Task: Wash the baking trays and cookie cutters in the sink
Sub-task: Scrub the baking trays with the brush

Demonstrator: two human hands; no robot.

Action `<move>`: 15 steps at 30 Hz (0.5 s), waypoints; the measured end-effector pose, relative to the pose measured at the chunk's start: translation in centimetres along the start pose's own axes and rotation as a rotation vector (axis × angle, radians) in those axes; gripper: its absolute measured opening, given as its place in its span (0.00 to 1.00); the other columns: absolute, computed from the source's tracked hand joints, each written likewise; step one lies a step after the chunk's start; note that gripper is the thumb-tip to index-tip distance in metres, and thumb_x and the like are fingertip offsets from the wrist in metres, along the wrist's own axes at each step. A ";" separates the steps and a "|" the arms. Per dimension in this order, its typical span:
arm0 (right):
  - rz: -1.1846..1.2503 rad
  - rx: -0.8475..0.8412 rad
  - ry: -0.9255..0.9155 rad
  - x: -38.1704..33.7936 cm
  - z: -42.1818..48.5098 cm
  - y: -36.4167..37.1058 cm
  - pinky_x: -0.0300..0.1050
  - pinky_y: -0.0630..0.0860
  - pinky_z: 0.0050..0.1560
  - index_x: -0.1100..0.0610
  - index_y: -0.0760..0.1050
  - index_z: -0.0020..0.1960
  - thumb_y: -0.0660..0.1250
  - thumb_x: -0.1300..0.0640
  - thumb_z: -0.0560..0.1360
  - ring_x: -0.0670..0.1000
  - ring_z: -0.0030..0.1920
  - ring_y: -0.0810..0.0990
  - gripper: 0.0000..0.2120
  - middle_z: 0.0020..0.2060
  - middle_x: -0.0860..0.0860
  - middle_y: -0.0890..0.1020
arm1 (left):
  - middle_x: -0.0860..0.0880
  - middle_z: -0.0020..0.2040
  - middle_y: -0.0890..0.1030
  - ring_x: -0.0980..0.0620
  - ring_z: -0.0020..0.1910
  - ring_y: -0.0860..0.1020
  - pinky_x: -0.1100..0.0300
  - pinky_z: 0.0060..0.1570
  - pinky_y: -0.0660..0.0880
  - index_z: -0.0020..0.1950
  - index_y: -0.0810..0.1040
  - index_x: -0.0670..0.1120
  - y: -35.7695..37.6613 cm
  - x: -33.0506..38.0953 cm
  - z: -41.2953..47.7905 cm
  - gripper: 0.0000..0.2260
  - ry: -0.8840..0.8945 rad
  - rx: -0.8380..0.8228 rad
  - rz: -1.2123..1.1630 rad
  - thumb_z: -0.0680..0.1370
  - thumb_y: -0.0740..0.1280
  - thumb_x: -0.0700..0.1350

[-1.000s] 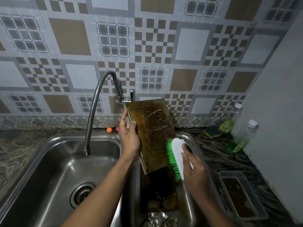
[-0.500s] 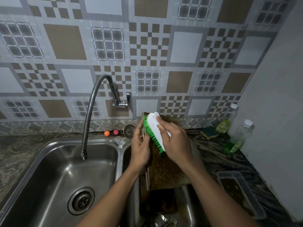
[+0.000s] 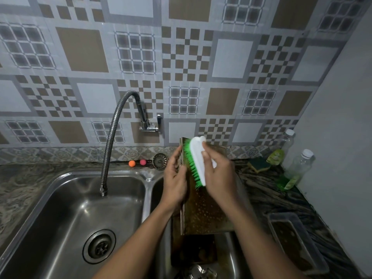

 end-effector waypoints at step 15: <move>0.009 0.025 -0.012 -1.0 -3.8 0.2 0.31 0.74 0.46 0.49 0.74 0.68 0.61 0.50 0.81 0.41 0.53 0.79 0.16 0.59 0.45 0.81 | 0.34 0.64 0.76 0.35 0.52 0.77 0.63 0.45 0.77 0.72 0.69 0.52 -0.4 0.2 0.4 0.19 0.002 0.139 -0.042 0.84 0.54 0.36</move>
Point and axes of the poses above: each hand's wrist, its own z-axis towards the middle knuckle, its own y-axis out of the palm, x = y × z, the point moved 2 cm from there along z, towards the middle knuckle
